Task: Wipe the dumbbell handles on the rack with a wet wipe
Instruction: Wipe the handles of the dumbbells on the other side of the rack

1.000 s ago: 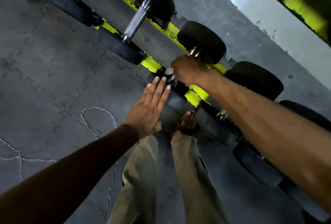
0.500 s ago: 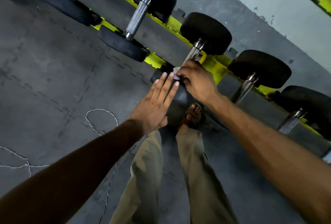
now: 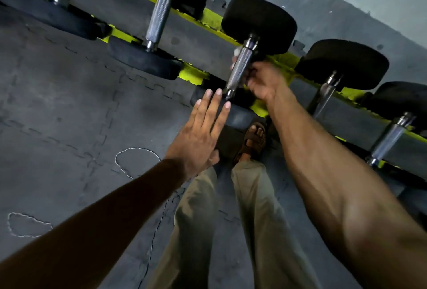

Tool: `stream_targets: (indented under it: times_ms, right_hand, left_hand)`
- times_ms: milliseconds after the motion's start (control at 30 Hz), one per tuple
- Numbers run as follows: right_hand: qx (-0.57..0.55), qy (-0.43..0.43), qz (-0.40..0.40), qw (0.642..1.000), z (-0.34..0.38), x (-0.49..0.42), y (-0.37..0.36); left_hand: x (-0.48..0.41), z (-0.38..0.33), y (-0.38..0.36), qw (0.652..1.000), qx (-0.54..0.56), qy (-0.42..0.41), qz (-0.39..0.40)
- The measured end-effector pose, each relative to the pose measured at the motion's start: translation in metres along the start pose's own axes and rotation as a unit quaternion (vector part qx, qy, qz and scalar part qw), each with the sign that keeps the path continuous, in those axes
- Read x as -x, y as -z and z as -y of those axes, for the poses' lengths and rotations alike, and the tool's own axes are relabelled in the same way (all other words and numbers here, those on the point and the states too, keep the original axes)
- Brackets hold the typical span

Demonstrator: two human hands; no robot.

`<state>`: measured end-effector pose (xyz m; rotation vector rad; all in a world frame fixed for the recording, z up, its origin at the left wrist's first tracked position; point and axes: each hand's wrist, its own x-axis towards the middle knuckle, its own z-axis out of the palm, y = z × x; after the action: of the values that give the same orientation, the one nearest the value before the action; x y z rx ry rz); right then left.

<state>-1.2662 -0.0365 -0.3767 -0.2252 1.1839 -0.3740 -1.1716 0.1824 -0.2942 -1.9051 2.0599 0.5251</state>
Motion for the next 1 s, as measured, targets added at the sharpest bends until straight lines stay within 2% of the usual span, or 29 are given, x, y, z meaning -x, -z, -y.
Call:
stream_targets:
  times_ms: [67, 133, 267, 367, 400, 433, 533, 667, 700, 867, 933, 1000]
  right_hand:
    - [-0.076, 0.008, -0.005, 0.997, 0.008, -0.012, -0.006]
    - [-0.086, 0.02, -0.029, 0.996, 0.006, -0.016, -0.008]
    - [-0.033, 0.107, -0.136, 0.984, -0.008, -0.001, -0.011]
    - [0.084, 0.239, -0.222, 0.942, -0.016, 0.005, -0.007]
    - [0.163, 0.285, -0.244, 0.913, -0.019, 0.009, -0.007]
    - [0.255, 0.339, -0.257, 0.869, -0.023, 0.01, -0.006]
    - [0.495, 0.464, -0.245, 0.693, -0.031, 0.02, -0.007]
    - [0.649, 0.551, -0.168, 0.498, -0.021, 0.026, 0.005]
    - [0.675, 0.556, -0.152, 0.46, -0.018, 0.026, 0.009]
    - [0.795, 0.486, -0.082, 0.353, -0.002, 0.038, 0.005]
    - [0.858, 0.415, -0.049, 0.298, 0.011, 0.046, -0.02]
    - [0.919, 0.303, -0.015, 0.252, 0.025, 0.046, -0.057]
  left_hand:
    - [0.0, 0.001, -0.001, 1.0, -0.004, -0.001, 0.002]
    - [0.001, -0.001, 0.0, 1.0, 0.002, -0.004, 0.006]
    - [0.0, 0.001, 0.002, 1.0, -0.001, -0.005, -0.003]
    - [0.0, 0.001, 0.001, 1.0, 0.0, -0.004, -0.001]
    - [0.0, 0.002, 0.001, 1.0, 0.001, -0.003, -0.001]
    - [0.0, 0.003, 0.001, 1.0, 0.0, -0.001, -0.002]
    - [0.0, 0.003, 0.001, 1.0, -0.002, 0.0, -0.003]
    - [0.001, 0.0, 0.0, 1.0, -0.013, 0.001, -0.006]
    - [0.001, 0.0, 0.001, 1.0, -0.013, 0.003, -0.005]
    - [-0.001, 0.0, 0.003, 1.0, -0.011, 0.009, 0.006]
    - [-0.001, -0.002, 0.004, 1.0, -0.014, 0.01, 0.008]
    - [-0.002, -0.003, 0.003, 1.0, -0.015, 0.014, 0.008]
